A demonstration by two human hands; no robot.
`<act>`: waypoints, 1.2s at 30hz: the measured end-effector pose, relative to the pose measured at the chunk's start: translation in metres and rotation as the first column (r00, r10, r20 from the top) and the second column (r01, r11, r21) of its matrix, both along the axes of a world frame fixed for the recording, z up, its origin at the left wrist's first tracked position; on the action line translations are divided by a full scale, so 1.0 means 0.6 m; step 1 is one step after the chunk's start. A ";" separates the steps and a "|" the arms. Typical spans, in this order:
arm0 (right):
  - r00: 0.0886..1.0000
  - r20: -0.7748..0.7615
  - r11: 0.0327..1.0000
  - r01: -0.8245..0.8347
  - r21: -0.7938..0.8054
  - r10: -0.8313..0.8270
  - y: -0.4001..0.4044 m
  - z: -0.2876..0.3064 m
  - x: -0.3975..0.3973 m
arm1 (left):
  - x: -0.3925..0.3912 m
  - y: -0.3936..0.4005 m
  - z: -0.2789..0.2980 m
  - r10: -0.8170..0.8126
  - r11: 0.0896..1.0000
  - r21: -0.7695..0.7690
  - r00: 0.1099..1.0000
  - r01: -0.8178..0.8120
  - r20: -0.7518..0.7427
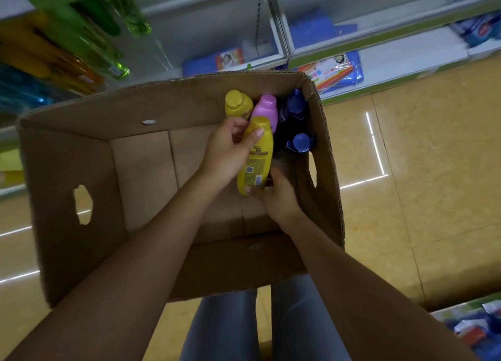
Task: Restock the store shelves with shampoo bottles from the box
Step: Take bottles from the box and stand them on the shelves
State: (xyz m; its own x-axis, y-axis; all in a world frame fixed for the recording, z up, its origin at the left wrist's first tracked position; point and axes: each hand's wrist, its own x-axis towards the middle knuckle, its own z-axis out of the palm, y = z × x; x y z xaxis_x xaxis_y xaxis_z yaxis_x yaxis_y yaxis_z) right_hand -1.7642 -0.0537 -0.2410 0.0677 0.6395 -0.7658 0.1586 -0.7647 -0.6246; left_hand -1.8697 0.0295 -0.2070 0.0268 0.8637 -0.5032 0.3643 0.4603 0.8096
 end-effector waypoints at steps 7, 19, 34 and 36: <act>0.996 -0.036 0.975 -0.075 0.208 0.084 -0.018 0.121 -0.021 | -0.046 -0.010 0.149 -0.004 0.993 0.116 0.996 -0.006 0.091; 0.935 -0.237 0.906 -0.157 0.392 0.265 -0.071 0.361 -0.047 | -0.113 -0.082 0.400 0.141 0.965 0.180 0.959 -0.188 0.246; 0.683 -0.476 0.820 -0.349 0.454 0.554 -0.076 0.589 -0.033 | -0.144 -0.180 0.607 0.129 0.962 0.100 0.744 -0.255 0.655; 0.667 -0.457 0.794 -0.370 0.482 0.588 -0.074 0.600 -0.038 | -0.144 -0.186 0.621 0.149 0.934 0.160 0.756 -0.319 0.637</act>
State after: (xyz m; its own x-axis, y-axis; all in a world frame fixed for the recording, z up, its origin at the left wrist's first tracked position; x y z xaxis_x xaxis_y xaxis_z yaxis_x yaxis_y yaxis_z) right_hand -1.7872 -0.0983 0.1187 -0.6865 0.6645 -0.2951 -0.0150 -0.4187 -0.9080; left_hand -1.9560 -0.0820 0.1657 0.0326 0.9740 -0.2244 -0.3339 0.2222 0.9161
